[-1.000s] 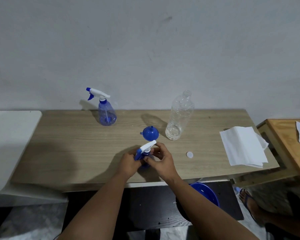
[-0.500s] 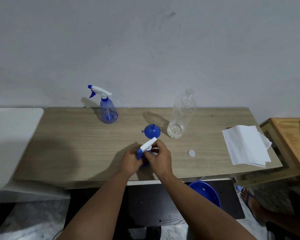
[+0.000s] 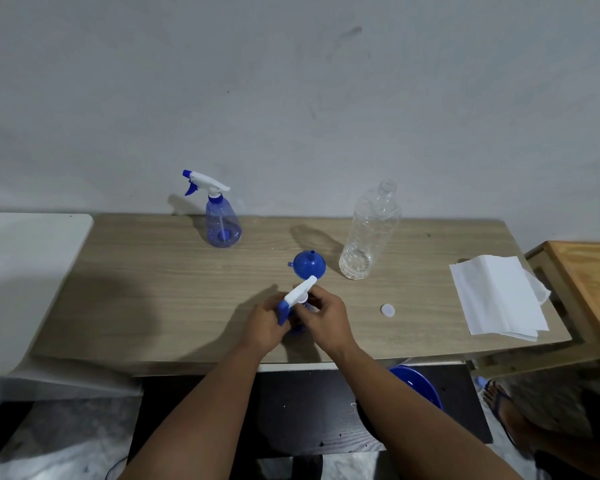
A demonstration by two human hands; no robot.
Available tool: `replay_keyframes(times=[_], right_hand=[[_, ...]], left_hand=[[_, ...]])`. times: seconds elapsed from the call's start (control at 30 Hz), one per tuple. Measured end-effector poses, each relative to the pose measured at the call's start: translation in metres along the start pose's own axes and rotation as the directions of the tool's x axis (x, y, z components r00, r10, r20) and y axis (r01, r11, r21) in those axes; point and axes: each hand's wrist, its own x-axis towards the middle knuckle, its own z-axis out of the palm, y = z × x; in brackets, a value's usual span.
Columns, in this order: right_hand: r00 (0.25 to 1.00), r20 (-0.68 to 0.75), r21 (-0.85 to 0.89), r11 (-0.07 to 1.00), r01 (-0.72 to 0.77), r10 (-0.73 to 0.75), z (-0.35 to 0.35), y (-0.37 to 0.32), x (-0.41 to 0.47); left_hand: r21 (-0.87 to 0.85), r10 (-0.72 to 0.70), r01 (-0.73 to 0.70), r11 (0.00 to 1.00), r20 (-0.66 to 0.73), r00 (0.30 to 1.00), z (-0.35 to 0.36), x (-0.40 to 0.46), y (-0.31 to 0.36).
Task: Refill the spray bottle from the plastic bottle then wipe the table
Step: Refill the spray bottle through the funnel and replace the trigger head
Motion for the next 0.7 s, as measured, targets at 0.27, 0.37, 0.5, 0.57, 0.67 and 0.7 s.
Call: replay_keyframes(times=[0.27, 0.37, 0.5, 0.57, 0.67, 0.7], right_hand=[[0.997, -0.063, -0.125, 0.991, -0.044, 0.037, 0.003, 0.000, 0.006], [0.999, 0.016, -0.021, 0.999, 0.037, -0.037, -0.001, 0.007, -0.004], [0.999, -0.037, 0.097, 0.995, -0.005, 0.009, 0.000, 0.009, -0.009], [0.993, -0.103, 0.098, 0.994, -0.043, 0.053, 0.004, 0.006, -0.008], [0.998, -0.067, 0.136, 0.991, -0.003, 0.012, 0.005, 0.004, -0.009], [0.999, -0.038, 0.151, 0.988, 0.029, -0.024, 0.004, 0.005, -0.011]], left_hand=[[-0.034, 0.023, -0.022, 0.999, 0.032, 0.999, -0.005, -0.002, 0.002], [-0.023, 0.054, -0.053, 0.998, 0.036, 0.998, -0.007, -0.002, 0.003], [0.063, -0.037, 0.036, 0.997, 0.016, 0.999, -0.004, -0.001, 0.002], [0.096, -0.069, 0.067, 0.993, 0.008, 0.998, -0.002, 0.000, -0.002], [0.127, -0.074, 0.074, 0.989, -0.004, 0.997, -0.003, 0.000, 0.001], [0.131, -0.073, 0.074, 0.989, -0.007, 0.997, -0.003, 0.000, 0.001]])
